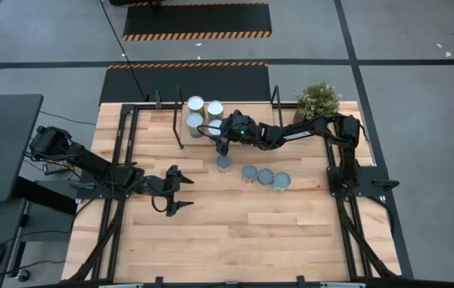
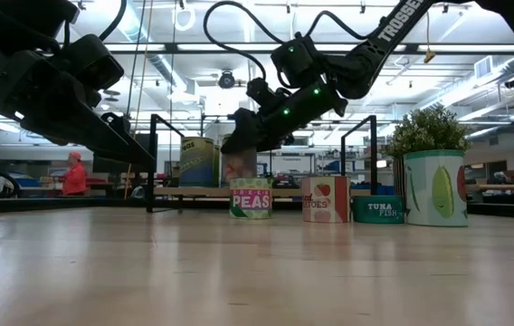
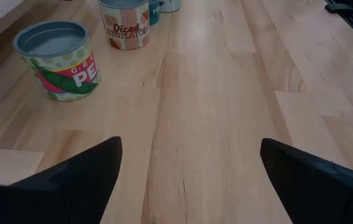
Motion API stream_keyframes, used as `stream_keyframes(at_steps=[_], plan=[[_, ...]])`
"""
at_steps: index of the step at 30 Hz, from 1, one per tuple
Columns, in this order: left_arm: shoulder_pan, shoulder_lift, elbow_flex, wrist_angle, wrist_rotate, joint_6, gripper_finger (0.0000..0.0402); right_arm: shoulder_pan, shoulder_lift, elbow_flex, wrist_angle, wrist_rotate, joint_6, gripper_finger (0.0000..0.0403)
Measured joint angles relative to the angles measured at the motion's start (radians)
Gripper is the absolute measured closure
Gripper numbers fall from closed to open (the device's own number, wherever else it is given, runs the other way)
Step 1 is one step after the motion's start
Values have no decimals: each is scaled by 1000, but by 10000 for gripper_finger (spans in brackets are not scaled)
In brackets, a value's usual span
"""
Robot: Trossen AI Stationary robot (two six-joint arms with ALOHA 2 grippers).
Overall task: Pick and place cans onto a shelf
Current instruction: Put the canned peaches on the shelf
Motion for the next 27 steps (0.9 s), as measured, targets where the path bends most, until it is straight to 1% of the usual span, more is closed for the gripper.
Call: stream_keyframes(at_steps=[13,17,27], plan=[[0,0,0,0,0,0,12,14,0,0,38,44,-53,41],[0,0,0,0,0,0,12,13,0,0,68,47,-60,41],[0,0,0,0,0,-2,12,-2,-1,0,80,48,-76,41]])
